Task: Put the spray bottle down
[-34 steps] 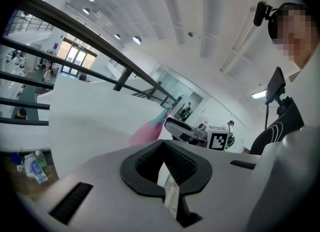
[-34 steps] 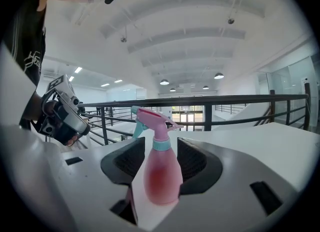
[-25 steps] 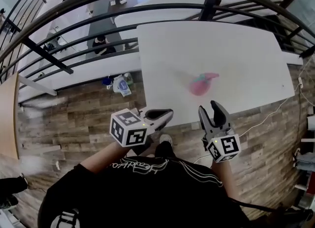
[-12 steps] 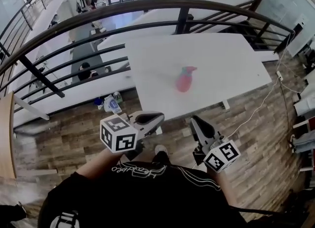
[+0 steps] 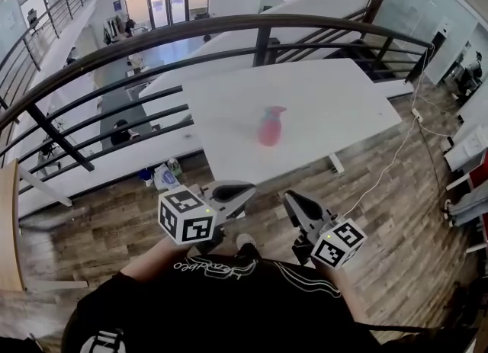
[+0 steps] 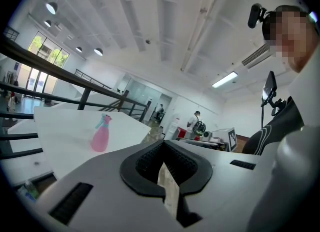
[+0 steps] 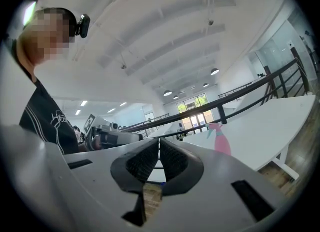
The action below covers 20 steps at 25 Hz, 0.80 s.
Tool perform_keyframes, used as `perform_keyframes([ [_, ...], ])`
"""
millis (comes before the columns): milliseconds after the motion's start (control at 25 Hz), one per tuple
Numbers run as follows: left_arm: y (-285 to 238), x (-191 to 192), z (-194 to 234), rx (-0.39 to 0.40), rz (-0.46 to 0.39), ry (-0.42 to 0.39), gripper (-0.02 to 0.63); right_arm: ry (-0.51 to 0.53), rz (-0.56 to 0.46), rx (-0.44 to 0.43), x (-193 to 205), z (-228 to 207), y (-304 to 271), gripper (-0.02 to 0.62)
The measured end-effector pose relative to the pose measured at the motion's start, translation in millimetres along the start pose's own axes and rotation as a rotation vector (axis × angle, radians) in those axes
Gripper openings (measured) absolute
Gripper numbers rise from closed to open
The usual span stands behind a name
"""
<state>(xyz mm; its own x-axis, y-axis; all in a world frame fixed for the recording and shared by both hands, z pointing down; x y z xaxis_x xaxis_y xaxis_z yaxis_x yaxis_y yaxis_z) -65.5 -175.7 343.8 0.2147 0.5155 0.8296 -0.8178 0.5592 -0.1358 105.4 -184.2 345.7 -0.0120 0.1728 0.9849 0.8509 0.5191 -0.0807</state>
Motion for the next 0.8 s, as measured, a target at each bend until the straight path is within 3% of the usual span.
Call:
perform_keyframes([
  [120,-4.3,-12.2,-12.7,0.005,0.008,0.005,0.006,-0.005,0.007,0.000,-15.6,0.4,5.4,0.020],
  [280,12.7,14.2,4.1,0.012,0.003,-0.007,0.006,0.013,-0.001,0.009,15.6,20.4,-5.0,0.017],
  [440,-0.8,30.8,26.7,0.022,0.013,0.003,0.006,-0.005,0.013,0.027,42.6,5.1,-12.4,0.015],
  [680,-16.3,1.9,-6.4,0.002,0.002,0.009,0.006,-0.009,0.022,0.009,5.2,-5.4,10.3,0.015],
  [800,-9.4,11.0,-6.0,-0.002,0.000,0.003,0.006,-0.009,0.025,0.000,14.9,2.3,9.7,0.015],
])
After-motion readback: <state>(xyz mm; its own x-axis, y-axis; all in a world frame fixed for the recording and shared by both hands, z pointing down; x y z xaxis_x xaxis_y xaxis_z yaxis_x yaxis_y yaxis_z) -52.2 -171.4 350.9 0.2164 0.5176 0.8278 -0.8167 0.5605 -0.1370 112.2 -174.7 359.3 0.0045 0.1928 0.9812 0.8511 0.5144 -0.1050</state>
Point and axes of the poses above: the fingertips, and each gripper's own axes: y backward along the fingers, z to its left, x out of its underside, the point moved 6 cm from there along y, backward along the fingers, and after that the axes turned 8 degrees about y, right-handed, at the moved point
